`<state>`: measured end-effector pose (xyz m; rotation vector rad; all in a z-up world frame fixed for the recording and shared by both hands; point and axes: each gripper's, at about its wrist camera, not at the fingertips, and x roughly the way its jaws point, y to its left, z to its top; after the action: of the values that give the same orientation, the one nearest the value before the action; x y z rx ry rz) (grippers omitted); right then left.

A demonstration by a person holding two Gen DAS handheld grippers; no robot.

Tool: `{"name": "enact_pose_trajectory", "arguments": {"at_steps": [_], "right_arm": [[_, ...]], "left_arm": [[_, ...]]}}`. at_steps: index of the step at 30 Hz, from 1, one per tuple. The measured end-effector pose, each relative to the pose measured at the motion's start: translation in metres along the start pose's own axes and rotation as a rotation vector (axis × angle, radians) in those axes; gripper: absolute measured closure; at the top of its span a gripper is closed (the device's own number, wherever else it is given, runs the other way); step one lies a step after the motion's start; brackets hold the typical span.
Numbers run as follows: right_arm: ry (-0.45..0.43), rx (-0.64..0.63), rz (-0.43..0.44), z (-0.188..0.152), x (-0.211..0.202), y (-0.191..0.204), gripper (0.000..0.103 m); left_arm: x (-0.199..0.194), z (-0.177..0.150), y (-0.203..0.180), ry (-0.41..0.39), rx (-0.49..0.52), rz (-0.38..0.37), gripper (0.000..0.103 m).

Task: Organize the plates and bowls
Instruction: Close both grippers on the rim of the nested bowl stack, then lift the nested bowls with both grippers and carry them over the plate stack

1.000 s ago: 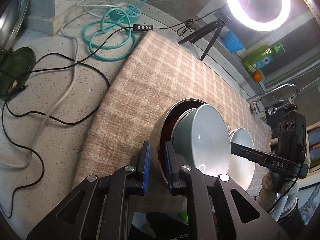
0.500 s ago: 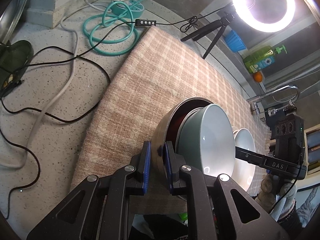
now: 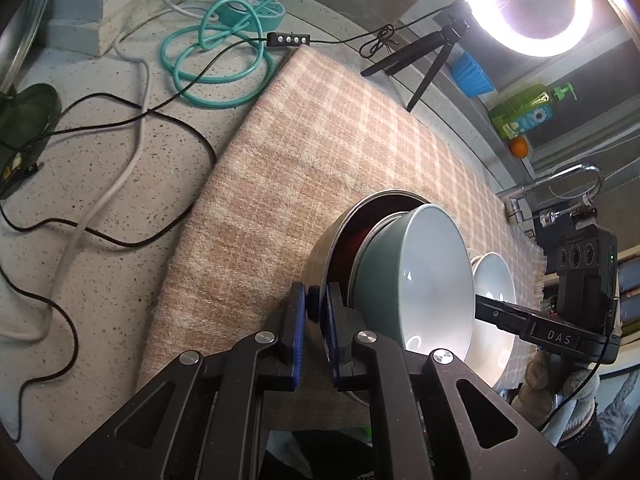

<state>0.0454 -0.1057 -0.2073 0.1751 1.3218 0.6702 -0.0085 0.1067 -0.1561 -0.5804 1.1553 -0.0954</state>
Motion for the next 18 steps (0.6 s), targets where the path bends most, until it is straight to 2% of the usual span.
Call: {"name": "enact_pose_trajectory", "arguments": {"at_steps": [18], "right_arm": [[-0.018,0.009,0.018,0.001,-0.009,0.002,0.090]], "left_arm": [[-0.013,0.001,-0.010,-0.037,0.027,0.028,0.095]]}}
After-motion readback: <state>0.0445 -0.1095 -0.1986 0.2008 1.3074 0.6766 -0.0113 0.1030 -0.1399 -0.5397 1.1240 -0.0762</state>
